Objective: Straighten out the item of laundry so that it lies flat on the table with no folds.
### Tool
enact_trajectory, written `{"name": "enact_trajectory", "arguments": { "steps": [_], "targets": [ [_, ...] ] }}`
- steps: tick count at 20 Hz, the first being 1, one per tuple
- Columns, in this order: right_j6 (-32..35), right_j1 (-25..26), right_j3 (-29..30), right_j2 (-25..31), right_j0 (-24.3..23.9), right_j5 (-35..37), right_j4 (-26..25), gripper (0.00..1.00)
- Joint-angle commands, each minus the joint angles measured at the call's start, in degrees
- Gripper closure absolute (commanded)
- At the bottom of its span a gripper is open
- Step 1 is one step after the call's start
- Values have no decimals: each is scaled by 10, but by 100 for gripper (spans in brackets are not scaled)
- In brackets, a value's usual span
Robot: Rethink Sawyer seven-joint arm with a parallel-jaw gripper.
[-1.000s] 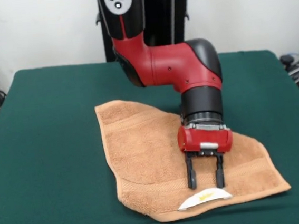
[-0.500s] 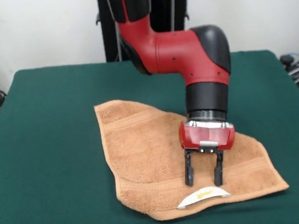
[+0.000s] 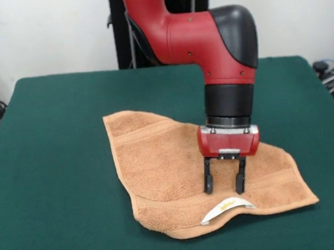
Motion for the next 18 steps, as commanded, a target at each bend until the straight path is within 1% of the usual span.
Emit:
{"name": "enact_trajectory", "arguments": {
  "steps": [1,8,13,18],
  "targets": [
    [129,29,69,8,-11,97,0,0],
    [124,15,78,17,-27,102,-23,0],
    [122,8,79,12,-24,102,-23,0],
    [116,-16,90,3,-25,111,-24,0]
  ]
}}
